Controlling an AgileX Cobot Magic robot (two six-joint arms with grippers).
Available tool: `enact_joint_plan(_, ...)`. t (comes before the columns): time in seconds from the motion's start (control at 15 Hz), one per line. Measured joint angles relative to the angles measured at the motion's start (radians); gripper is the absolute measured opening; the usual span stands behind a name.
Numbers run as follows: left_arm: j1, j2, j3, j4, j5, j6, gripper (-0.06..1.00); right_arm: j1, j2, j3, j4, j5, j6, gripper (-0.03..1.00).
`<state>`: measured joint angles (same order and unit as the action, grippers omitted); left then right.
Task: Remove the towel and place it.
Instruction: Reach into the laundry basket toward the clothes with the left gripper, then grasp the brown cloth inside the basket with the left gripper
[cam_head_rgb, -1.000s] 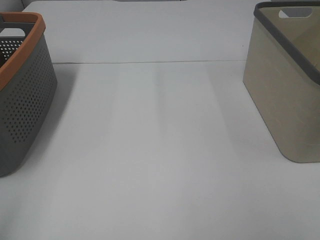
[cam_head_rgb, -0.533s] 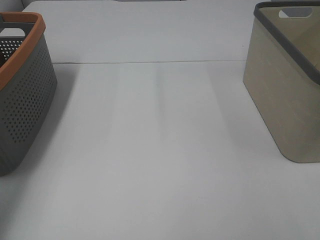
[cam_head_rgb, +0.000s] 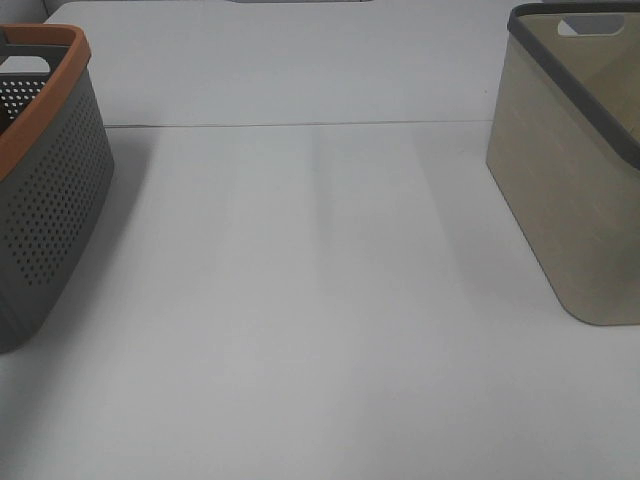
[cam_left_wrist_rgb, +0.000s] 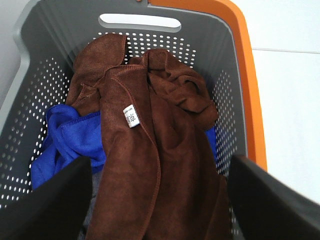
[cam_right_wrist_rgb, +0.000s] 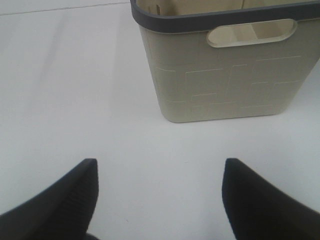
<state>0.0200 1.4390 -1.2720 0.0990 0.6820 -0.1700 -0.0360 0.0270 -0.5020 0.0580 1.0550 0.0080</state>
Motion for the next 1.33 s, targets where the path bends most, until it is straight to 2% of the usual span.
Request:
enact_joint_plan(0.27,0.075,0.186,-0.243,-0.011,0.157,0.0,0.72,0.0,0.0,0.0,0.0,0.0,0.0,0.67)
enact_joint_plan(0.6,0.186,0.408,-0.518,-0.086,0.368,0.003,0.72,0.0,0.0,0.0,0.0,0.0,0.0,0.67)
enact_joint_plan(0.8,0.225,0.566,-0.624,-0.154,0.381,0.027,0.72,0.0,0.0,0.0,0.0,0.0,0.0,0.67)
enact_joint_plan(1.33,0.225,0.81,-0.765,-0.351,0.358,0.03,0.72,0.0,0.0,0.0,0.0,0.0,0.0,0.67)
